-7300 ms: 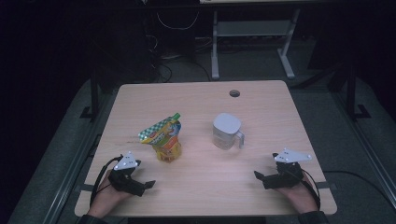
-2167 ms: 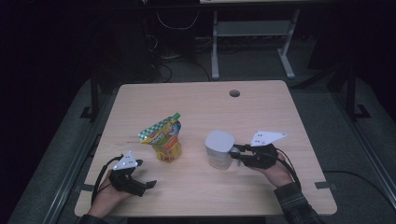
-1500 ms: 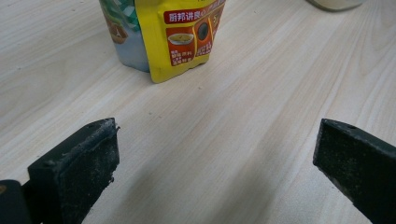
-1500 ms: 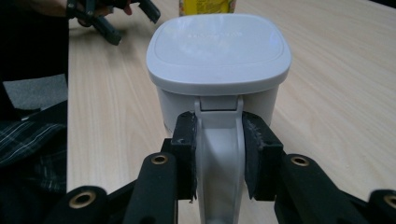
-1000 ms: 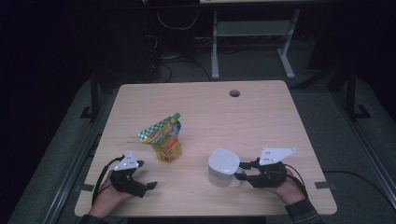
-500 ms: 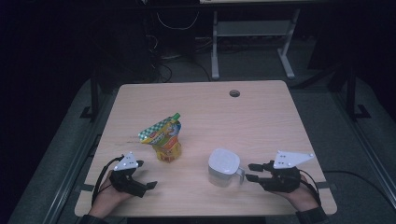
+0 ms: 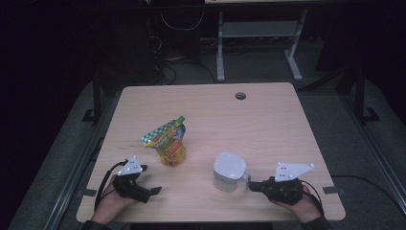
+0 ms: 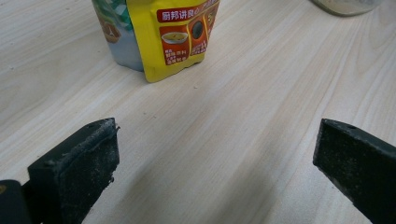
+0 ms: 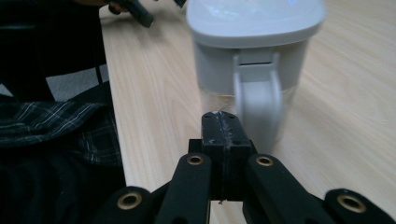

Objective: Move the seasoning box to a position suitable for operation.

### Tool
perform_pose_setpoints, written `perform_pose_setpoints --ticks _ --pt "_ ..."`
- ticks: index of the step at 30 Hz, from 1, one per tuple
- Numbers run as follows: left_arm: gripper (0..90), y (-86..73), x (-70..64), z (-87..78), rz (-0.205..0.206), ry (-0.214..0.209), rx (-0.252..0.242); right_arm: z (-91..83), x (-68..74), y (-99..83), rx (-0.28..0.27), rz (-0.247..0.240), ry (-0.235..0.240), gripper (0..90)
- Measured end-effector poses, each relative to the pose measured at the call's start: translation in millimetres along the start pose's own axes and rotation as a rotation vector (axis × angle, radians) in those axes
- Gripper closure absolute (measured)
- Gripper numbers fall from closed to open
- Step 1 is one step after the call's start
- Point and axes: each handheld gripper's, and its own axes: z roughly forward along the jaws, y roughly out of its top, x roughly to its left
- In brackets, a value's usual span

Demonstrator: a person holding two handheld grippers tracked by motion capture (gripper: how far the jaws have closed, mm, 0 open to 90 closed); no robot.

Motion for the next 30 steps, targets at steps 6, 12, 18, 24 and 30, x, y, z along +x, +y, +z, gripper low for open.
perform_pose_setpoints --ticks 6,12,18,24,30 --pt "0.0 0.5 -1.1 0.8 0.001 -0.005 -0.001 9.2 0.6 -1.9 0.027 -0.01 0.006 89.6" --pt "0.0 0.7 -2.1 1.6 0.002 -0.009 0.001 9.7 -1.4 -2.4 0.023 -0.002 0.003 89.7" --pt "0.0 1.0 -2.9 1.0 -0.004 -0.015 -0.007 9.8 -6.3 -2.6 0.024 0.005 -0.017 89.7" --pt "0.0 1.3 -4.0 0.7 0.001 -0.018 -0.007 7.8 -13.7 -2.9 0.019 0.014 -0.046 89.7" --pt "0.0 3.4 -8.9 1.8 0.007 -0.031 -0.004 6.7 -24.3 -2.1 0.016 0.028 -0.078 89.8"
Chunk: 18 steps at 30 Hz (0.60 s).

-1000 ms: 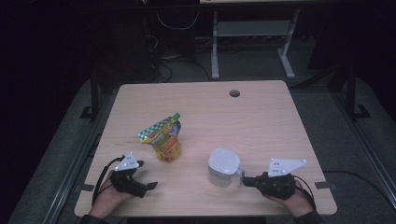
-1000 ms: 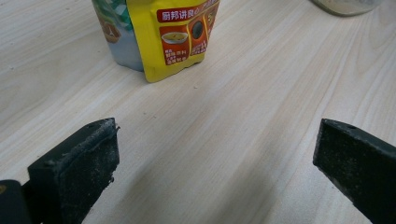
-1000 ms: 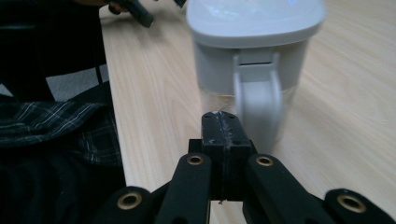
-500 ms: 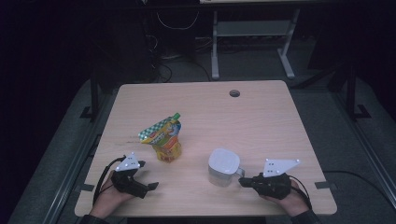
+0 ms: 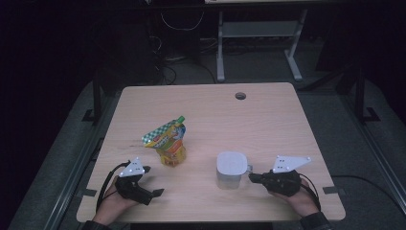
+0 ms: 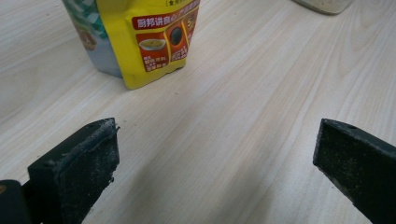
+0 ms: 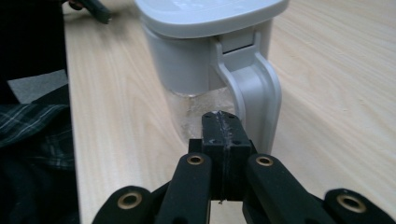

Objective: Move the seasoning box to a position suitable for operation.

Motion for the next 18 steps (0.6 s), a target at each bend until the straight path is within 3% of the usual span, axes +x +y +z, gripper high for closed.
perform_pose_setpoints --ticks 7,13,18 --pt "0.0 0.7 -1.7 1.6 0.005 -0.006 0.002 4.1 -16.5 3.3 -0.014 0.021 -0.048 89.8" --pt "0.0 0.8 -1.5 3.1 0.0 -0.012 0.0 8.7 -23.0 5.1 -0.017 0.034 -0.098 89.8" --pt "0.0 1.0 -2.9 3.7 0.011 -0.022 0.001 7.2 -23.8 5.0 -0.017 0.045 -0.105 89.8"
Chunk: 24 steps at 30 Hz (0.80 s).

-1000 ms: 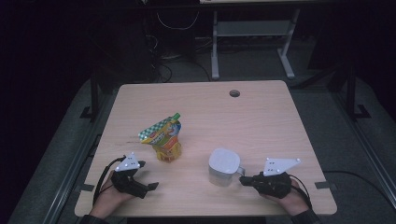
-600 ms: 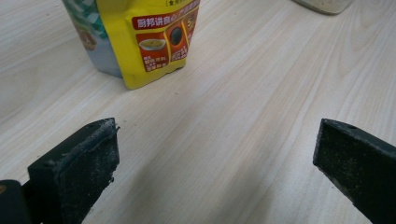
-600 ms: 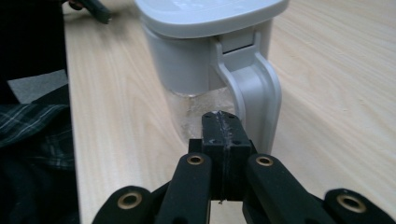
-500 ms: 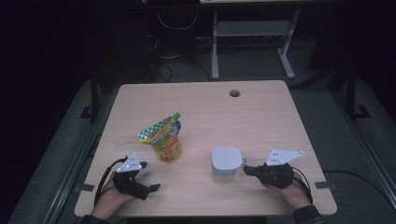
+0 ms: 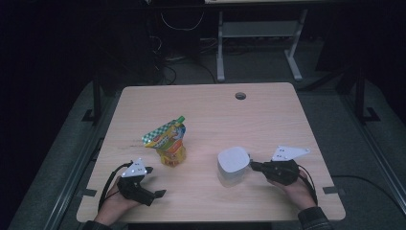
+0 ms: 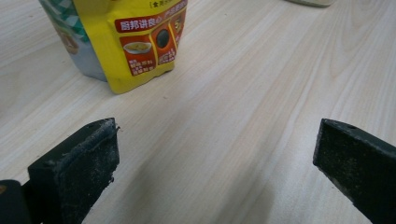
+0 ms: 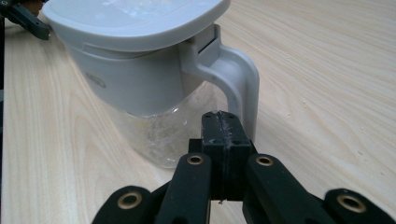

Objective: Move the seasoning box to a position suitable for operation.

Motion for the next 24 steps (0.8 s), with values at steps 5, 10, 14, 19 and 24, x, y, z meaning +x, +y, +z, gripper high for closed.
perform_pose_setpoints --ticks 5,10,14,19,24 --pt "0.0 0.8 -0.1 -2.3 0.004 0.001 -0.013 -11.7 4.4 0.6 -0.019 0.024 0.007 89.7" --pt "0.0 0.7 0.4 -1.6 0.012 0.004 -0.005 -22.2 5.4 -0.2 -0.045 0.039 0.007 89.7" --pt "0.0 1.6 -1.4 -1.3 0.003 0.005 -0.005 -27.0 5.0 0.4 -0.062 0.041 -0.001 89.7" --pt "0.0 3.5 -4.0 1.5 0.007 0.002 0.0 -30.4 3.6 5.6 -0.081 0.034 -0.012 89.7" --pt "0.0 4.5 -4.4 1.9 0.022 -0.002 0.012 -31.3 0.9 9.2 -0.093 0.033 -0.024 89.7"
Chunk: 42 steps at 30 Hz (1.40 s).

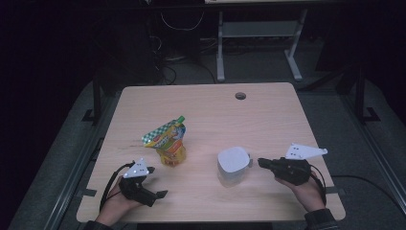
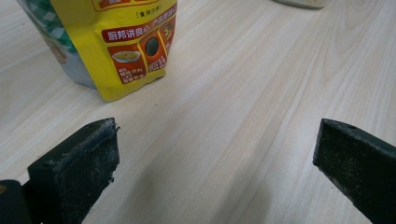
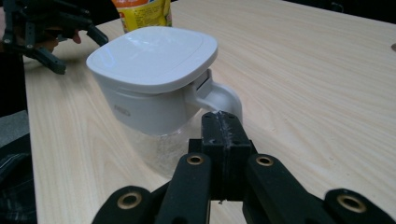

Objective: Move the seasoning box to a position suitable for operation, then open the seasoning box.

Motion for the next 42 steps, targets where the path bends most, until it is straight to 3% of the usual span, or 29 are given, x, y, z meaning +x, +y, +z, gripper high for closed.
perform_pose_setpoints --ticks 5,17,27,36,42 --pt "0.0 0.7 -1.9 0.5 -0.003 -0.001 -0.006 0.6 -2.7 8.8 -0.025 0.018 0.003 89.7" --pt "0.0 7.4 -14.3 6.0 -0.005 -0.044 -0.014 6.6 -1.5 32.5 -0.057 0.004 0.026 89.8" --pt "0.0 31.6 -35.8 22.6 0.01 -0.134 -0.064 18.7 -0.6 47.6 -0.06 -0.024 0.037 89.7" --pt "0.0 58.9 -47.3 38.0 0.076 -0.154 -0.073 28.3 -2.1 56.3 -0.053 -0.021 0.058 89.8" --pt "0.0 76.4 -52.5 47.3 0.086 -0.173 -0.099 31.5 -2.0 56.5 -0.052 -0.019 0.066 89.7"
